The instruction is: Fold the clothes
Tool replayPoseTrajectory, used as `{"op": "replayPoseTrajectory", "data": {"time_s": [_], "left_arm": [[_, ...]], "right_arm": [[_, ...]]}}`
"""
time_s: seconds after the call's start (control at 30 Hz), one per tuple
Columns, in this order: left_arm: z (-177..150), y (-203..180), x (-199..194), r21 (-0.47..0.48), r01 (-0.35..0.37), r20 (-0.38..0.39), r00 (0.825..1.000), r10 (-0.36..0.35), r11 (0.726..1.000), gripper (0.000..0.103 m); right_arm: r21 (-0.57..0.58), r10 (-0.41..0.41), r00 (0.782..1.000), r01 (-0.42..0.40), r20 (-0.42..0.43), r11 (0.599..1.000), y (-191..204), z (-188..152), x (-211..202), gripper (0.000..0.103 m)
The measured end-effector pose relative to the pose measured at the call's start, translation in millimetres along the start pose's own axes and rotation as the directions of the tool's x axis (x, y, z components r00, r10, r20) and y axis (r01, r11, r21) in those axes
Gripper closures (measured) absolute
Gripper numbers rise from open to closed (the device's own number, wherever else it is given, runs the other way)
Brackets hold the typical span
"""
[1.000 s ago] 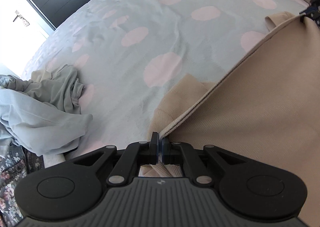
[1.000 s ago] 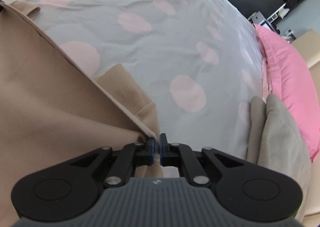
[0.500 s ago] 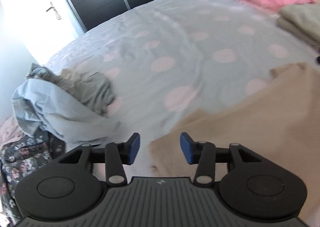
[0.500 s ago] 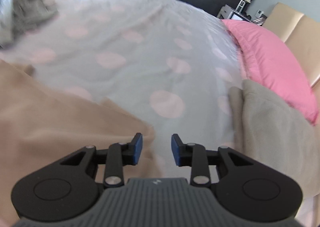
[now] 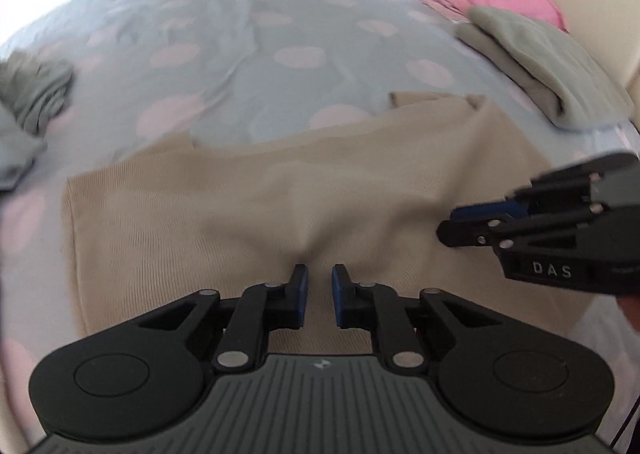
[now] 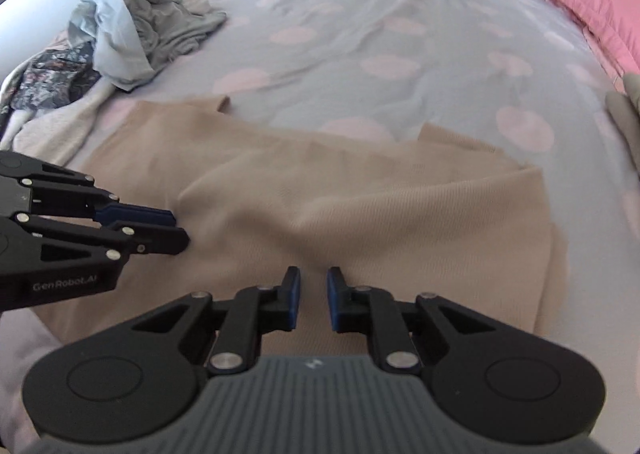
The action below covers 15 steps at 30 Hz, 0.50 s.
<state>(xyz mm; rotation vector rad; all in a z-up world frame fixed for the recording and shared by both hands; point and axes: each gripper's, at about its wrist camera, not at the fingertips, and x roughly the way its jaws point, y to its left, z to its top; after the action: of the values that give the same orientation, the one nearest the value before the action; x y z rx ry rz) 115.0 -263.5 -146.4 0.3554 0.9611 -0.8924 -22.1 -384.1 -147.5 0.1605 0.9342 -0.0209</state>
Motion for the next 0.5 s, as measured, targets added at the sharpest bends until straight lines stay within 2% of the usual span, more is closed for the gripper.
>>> {"op": "replayPoseTrajectory", "data": {"time_s": [0.1, 0.17, 0.3, 0.5], "left_arm": [[13.4, 12.4, 8.2, -0.044, 0.011, 0.021, 1.000, -0.010, 0.999, 0.095], [23.9, 19.1, 17.4, -0.043, -0.019, 0.017, 1.000, 0.019, 0.999, 0.096], [37.6, 30.1, 35.5, -0.046, -0.023, 0.018, 1.000, 0.024, 0.999, 0.100], [54.0, 40.3, 39.0, -0.065, -0.025, 0.060, 0.998, 0.029, 0.998, 0.102]], "right_arm": [[0.040, -0.008, 0.999, 0.007, 0.031, 0.999, -15.8, 10.8, 6.9, 0.094], [0.062, -0.022, 0.999, 0.021, 0.023, 0.998, -27.6, 21.0, 16.0, 0.095], [0.107, -0.031, 1.000, 0.030, 0.004, 0.994, -48.6, 39.5, 36.1, 0.103], [0.081, -0.033, 0.999, 0.031, 0.031, 0.996, -51.5, 58.2, 45.2, 0.103]]}}
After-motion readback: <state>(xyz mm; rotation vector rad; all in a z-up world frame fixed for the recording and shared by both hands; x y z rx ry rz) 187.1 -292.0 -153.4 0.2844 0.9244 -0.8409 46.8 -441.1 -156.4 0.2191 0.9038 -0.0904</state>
